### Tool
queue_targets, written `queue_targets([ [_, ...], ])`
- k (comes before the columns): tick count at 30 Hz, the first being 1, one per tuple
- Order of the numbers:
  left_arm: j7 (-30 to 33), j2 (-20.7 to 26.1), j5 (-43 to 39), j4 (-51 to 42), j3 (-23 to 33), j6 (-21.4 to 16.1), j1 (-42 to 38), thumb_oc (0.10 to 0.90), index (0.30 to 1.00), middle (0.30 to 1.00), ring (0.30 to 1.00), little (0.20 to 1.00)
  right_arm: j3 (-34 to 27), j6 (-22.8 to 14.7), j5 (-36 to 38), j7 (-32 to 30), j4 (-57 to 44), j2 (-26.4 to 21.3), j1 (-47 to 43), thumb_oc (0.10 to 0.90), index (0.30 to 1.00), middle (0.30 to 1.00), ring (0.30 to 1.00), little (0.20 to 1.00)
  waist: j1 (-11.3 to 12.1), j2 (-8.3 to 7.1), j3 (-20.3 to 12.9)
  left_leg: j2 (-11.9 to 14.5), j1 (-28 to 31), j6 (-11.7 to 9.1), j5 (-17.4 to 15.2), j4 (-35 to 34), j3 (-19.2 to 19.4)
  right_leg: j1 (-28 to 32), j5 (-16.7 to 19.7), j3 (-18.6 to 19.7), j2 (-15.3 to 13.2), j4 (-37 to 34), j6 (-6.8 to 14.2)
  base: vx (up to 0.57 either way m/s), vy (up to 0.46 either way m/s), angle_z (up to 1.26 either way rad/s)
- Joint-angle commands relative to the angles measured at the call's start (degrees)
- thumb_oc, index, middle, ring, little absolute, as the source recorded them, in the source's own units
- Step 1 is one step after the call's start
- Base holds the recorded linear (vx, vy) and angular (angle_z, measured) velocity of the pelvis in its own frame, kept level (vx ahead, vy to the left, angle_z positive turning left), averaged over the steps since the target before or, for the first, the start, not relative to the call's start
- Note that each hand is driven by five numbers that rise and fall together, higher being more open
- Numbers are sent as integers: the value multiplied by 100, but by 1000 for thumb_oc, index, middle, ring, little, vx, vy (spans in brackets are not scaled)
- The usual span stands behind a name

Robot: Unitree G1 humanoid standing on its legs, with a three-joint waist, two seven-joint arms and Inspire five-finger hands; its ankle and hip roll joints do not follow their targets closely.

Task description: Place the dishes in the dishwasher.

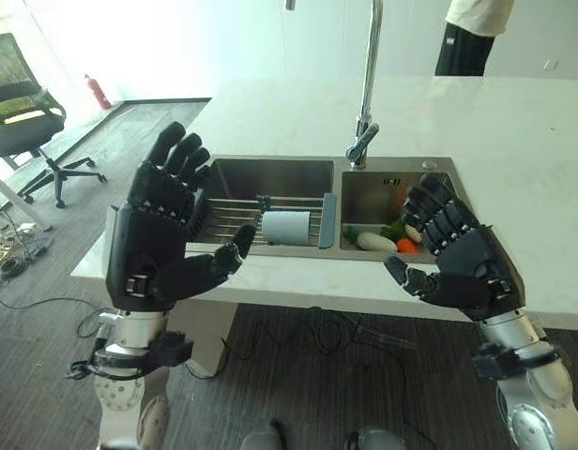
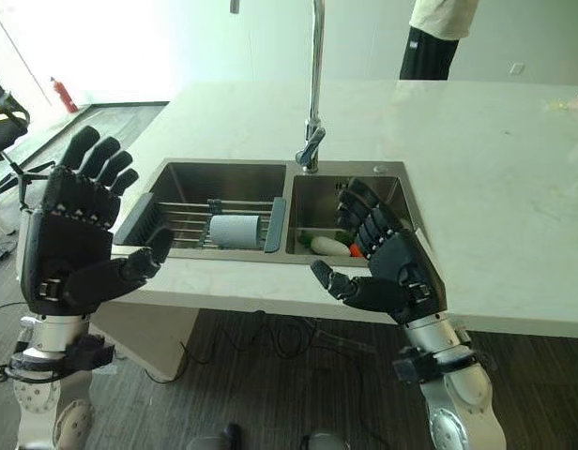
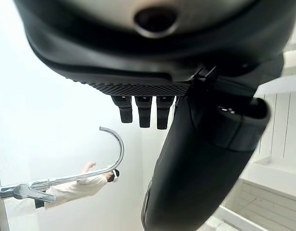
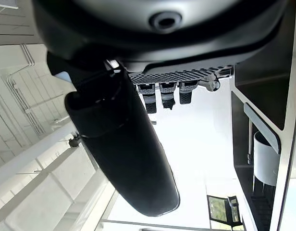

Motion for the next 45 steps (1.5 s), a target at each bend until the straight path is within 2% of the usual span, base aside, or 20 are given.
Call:
queue_targets([
  [1, 189, 293, -224, -474, 315, -459, -478, 800, 900, 900, 900, 900, -197, -472, 150, 83, -506, 162, -482, 800, 900, 900, 900, 900, -66, -119, -158, -174, 432, 115, -1018, 209, -37, 741, 428, -384, -343, -1204, 793, 104, 245, -2],
  [5, 182, 338, -25, -468, 257, -412, -620, 800, 900, 900, 900, 900, -161, -520, 160, -8, -454, 268, -541, 800, 900, 900, 900, 900, -64, -145, -96, -312, 520, 260, -1148, 209, -36, 771, 571, -433, -553, -1204, 930, 80, 233, 4],
  [8, 95, 372, 8, -478, 255, -263, -709, 800, 900, 900, 900, 900, -38, -512, 73, 12, -439, 418, -638, 800, 900, 900, 900, 900, 6, -98, -59, -465, 559, 436, -1280, 209, -79, 882, 756, -463, -685, -1204, 915, 118, 331, 1],
  [10, 208, 413, 202, -419, 198, -37, -803, 800, 900, 900, 900, 900, 117, -507, -63, -63, -388, 464, -740, 800, 900, 900, 900, 900, 3, -41, -49, -521, 523, 548, -1240, 209, -120, 990, 966, -458, -565, -1204, 847, 108, 280, -9],
  [13, 169, 450, 326, -342, 155, 66, -807, 800, 900, 900, 900, 900, 236, -473, -144, -131, -310, 465, -818, 800, 900, 900, 900, 900, 0, 74, 2, -520, 535, 656, -1200, 209, -180, 1112, 1458, -578, -262, -976, 768, 110, 195, -14],
  [15, 98, 478, 336, -317, 161, 121, -772, 800, 900, 900, 900, 900, 243, -480, -122, -122, -249, 423, -806, 800, 900, 900, 900, 900, 21, 33, 2, -541, 518, 640, -1179, 209, -171, 1078, 1340, -602, -129, -1169, 701, 96, 45, -22],
  [19, -174, 537, 213, -285, 187, 196, -683, 800, 900, 900, 900, 900, 77, -534, 61, -34, -203, 332, -646, 800, 900, 900, 900, 900, 5, -161, -6, -643, 530, 588, -1198, 209, -26, 752, 731, -498, -91, -1204, 674, 106, -71, -24],
  [20, -193, 554, 251, -305, 177, 234, -667, 800, 900, 900, 900, 900, 43, -530, 136, 37, -189, 310, -640, 800, 900, 900, 900, 900, -34, -227, -6, -668, 603, 593, -1289, 209, 88, 497, 763, -447, -194, -1204, 749, 132, -113, -19],
  [22, -182, 565, 290, -327, 167, 261, -640, 800, 900, 900, 900, 900, 57, -484, 145, 87, -217, 326, -660, 800, 900, 900, 900, 900, -60, -246, -9, -682, 688, 607, -1385, 209, 182, 278, 911, -416, -290, -1204, 818, 174, -154, -18],
  [25, -249, 538, -1, -422, 199, 413, -561, 800, 900, 900, 900, 900, 87, -488, 108, 142, -257, 350, -596, 800, 900, 900, 900, 900, -148, -243, -44, -682, 849, 667, -1526, 209, 230, 102, 898, -251, -221, -1204, 882, 215, -245, -2],
  [29, -243, 468, -202, -457, 120, 418, -545, 800, 900, 900, 900, 900, 155, -454, 42, 83, -296, 290, -678, 800, 900, 900, 900, 900, -168, -195, -107, -548, 1019, 630, -1594, 209, 376, 227, 728, -266, -111, -1204, 804, 224, -245, 10],
  [32, -115, 410, -184, -503, 146, 237, -524, 800, 900, 900, 900, 900, 137, -424, 64, 104, -330, 212, -668, 800, 900, 900, 900, 900, -171, -206, -116, -503, 1140, 543, -1451, 209, 498, 276, 672, -259, -91, -1204, 704, 162, -214, -4],
  [34, -64, 368, -145, -528, 150, 91, -496, 800, 900, 900, 900, 900, 25, -391, 158, 242, -336, 117, -612, 800, 900, 900, 900, 900, -171, -245, -86, -476, 1261, 408, -1249, 209, 584, 362, 617, -232, -103, -1204, 615, 172, -199, -11],
  [36, -128, 312, -158, -577, 165, 169, -446, 800, 900, 900, 900, 900, -45, -397, 92, 261, -384, 42, -543, 800, 900, 900, 900, 900, -99, -325, -30, -554, 1348, 222, -606, 209, 531, 473, 541, -201, -150, -1204, 517, 155, -195, -9],
  [37, -151, 288, -181, -585, 164, 223, -418, 800, 900, 900, 900, 900, -70, -416, 95, 278, -408, -25, -501, 800, 900, 900, 900, 900, -51, -387, 27, -659, 1282, 166, -364, 447, 438, 539, 504, -154, -196, -1204, 468, 122, -169, -3],
  [39, -165, 237, -144, -558, 161, 237, -390, 800, 900, 900, 900, 900, -110, -399, 140, 369, -389, -66, -506, 800, 900, 900, 900, 900, -23, -419, 105, -691, 931, 132, -353, 1061, 295, 592, 495, -84, -204, -1204, 401, 92, -86, -3],
  [41, -121, 267, 269, -511, 217, 204, -356, 800, 900, 900, 900, 900, -55, -325, 78, 259, -324, -123, -677, 800, 900, 900, 900, 900, 9, -398, 152, -487, 950, 179, -398, 361, 381, 630, 451, 13, -156, -1204, 432, 113, 107, -12],
  [42, -146, 375, 376, -492, 311, 289, -231, 800, 900, 900, 900, 900, -4, -298, 6, 192, -278, -125, -779, 800, 900, 900, 900, 900, 23, -141, 162, -104, 537, 84, -761, 209, 252, 656, 397, 32, 20, -1204, 536, 80, 263, -9],
  [43, -228, 420, 439, -456, 375, 372, -181, 800, 900, 900, 900, 900, 8, -301, -70, 213, -277, -107, -780, 800, 900, 900, 900, 900, 36, -51, 136, 0, 373, -12, -702, 209, 110, 674, 354, 50, 61, -1204, 551, 63, 263, -12],
  [45, -209, 556, 439, -400, 447, 437, -231, 800, 900, 900, 900, 900, -4, -211, -78, 248, -299, -132, -809, 800, 900, 900, 900, 900, 6, -1, 69, -3, 424, 6, -802, 209, 20, 692, 299, 16, -7, -1204, 607, 64, 172, -16],
])
